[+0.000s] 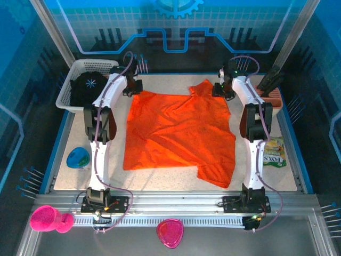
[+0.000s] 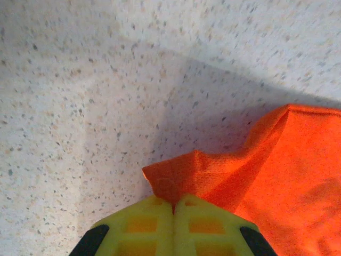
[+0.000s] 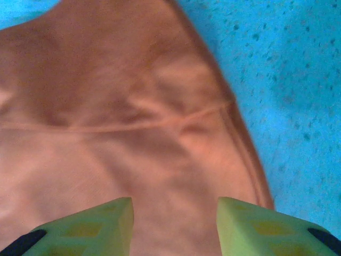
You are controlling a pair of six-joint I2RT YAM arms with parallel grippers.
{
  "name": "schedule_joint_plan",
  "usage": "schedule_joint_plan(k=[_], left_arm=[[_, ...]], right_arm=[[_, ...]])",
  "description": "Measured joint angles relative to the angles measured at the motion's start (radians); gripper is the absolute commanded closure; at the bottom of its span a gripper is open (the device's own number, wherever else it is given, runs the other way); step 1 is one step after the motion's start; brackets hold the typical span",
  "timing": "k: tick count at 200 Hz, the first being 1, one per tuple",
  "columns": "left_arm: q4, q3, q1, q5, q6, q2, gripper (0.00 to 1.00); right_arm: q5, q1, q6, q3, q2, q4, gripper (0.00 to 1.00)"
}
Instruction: Fold and stack the t-shirts
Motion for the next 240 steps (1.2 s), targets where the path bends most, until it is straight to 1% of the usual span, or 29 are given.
schedule_joint_plan(k=[26,58,71,77,84,89,103,109,144,168,185,208,226,240], left_arm=[[0.018,-0.017,0.000,0.012,-0.003,-0.001,1.00],[0.019,-0.034,0.000,0.020,-0.003,0.003,1.00],[0.019,-0.034,0.000,0.023,-0.003,0.003,1.00],[0.019,-0.034,0.000,0.023,-0.003,0.003,1.00],[0.019,-0.034,0.000,0.023,-0.003,0.003,1.00],[0.019,-0.034,0.000,0.023,-0.004,0.003,1.00],[0.020,-0.035,0.000,0.023,-0.003,0.003,1.00],[0.022,-0.039,0.000,0.023,-0.003,0.003,1.00],[0.045,-0.086,0.000,0.023,-0.003,0.003,1.00],[0.051,-0.117,0.000,0.023,-0.003,0.003,1.00],[0.064,-0.132,0.000,0.023,-0.003,0.003,1.00],[0.072,-0.149,0.000,0.023,-0.003,0.003,1.00],[0.079,-0.159,0.000,0.023,-0.003,0.003,1.00],[0.084,-0.165,0.000,0.023,-0.003,0.003,1.00]], right_arm=[[0.080,0.000,-0.054,0.138,0.128,-0.076,0.53],[0.147,0.000,-0.091,0.165,0.167,-0.119,0.52],[0.158,0.000,-0.100,0.165,0.168,-0.125,0.56],[0.161,0.000,-0.104,0.165,0.168,-0.126,0.59],[0.162,0.000,-0.111,0.165,0.168,-0.127,0.65],[0.162,0.000,-0.108,0.165,0.168,-0.128,0.72],[0.161,0.000,-0.113,0.168,0.170,-0.132,0.95],[0.161,0.000,-0.114,0.173,0.173,-0.135,1.00],[0.153,-0.001,-0.108,0.180,0.175,-0.146,1.00],[0.137,0.000,-0.091,0.107,0.127,-0.136,1.00],[0.119,0.003,-0.066,0.007,0.045,-0.128,1.00],[0.098,0.025,-0.020,-0.164,-0.119,-0.088,1.00],[0.095,0.069,0.021,-0.306,-0.256,-0.033,1.00],[0.086,0.114,0.056,-0.400,-0.327,0.010,1.00]])
